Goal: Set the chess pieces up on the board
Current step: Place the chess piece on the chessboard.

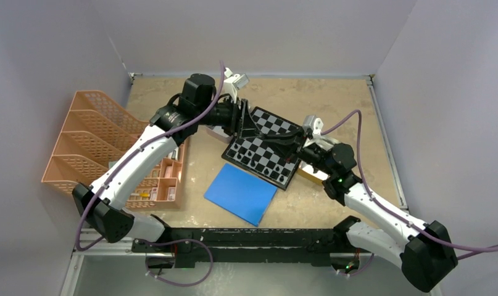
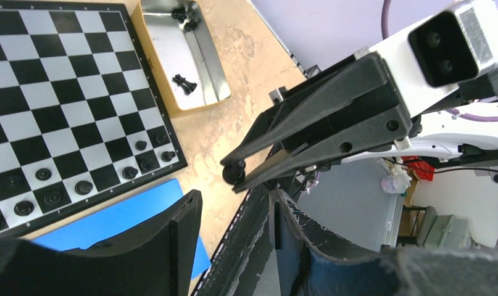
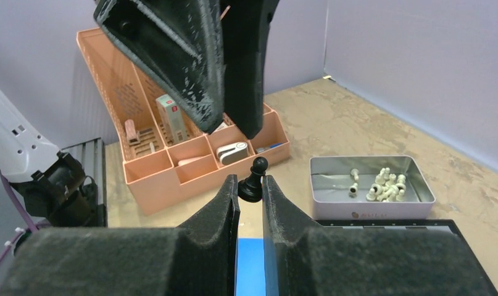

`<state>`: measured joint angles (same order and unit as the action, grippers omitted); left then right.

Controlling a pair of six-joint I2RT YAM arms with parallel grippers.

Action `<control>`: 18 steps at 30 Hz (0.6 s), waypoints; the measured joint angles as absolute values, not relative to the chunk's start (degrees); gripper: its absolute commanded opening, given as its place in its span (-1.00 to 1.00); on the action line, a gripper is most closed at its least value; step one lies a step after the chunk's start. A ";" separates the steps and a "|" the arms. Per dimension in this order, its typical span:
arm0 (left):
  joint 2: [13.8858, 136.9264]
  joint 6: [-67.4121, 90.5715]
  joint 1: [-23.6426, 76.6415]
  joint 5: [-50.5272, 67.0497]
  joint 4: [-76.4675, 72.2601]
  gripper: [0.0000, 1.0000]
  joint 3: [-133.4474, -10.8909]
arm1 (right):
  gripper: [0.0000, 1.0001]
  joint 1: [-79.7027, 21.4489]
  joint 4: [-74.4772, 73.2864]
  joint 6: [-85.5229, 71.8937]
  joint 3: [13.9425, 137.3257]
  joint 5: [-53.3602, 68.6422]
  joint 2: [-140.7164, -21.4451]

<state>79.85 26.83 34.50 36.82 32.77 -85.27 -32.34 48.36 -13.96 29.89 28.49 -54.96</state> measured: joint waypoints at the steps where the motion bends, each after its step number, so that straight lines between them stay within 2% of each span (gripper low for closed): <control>1: 80.18 26.72 34.50 37.08 32.80 -0.18 -85.69 | -0.86 -32.69 48.36 -13.76 29.89 28.49 -55.11; 8: 83.24 25.69 34.50 38.96 32.67 -0.36 -88.44 | -0.87 -34.41 48.23 -12.43 29.89 28.29 -56.31; 18: 85.78 23.05 34.50 38.59 35.27 -0.43 -88.90 | -0.88 -34.83 47.37 -11.84 29.93 27.64 -56.99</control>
<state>85.78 23.05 34.50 38.59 35.27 -88.90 -34.83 47.37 -11.84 29.93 27.64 -56.99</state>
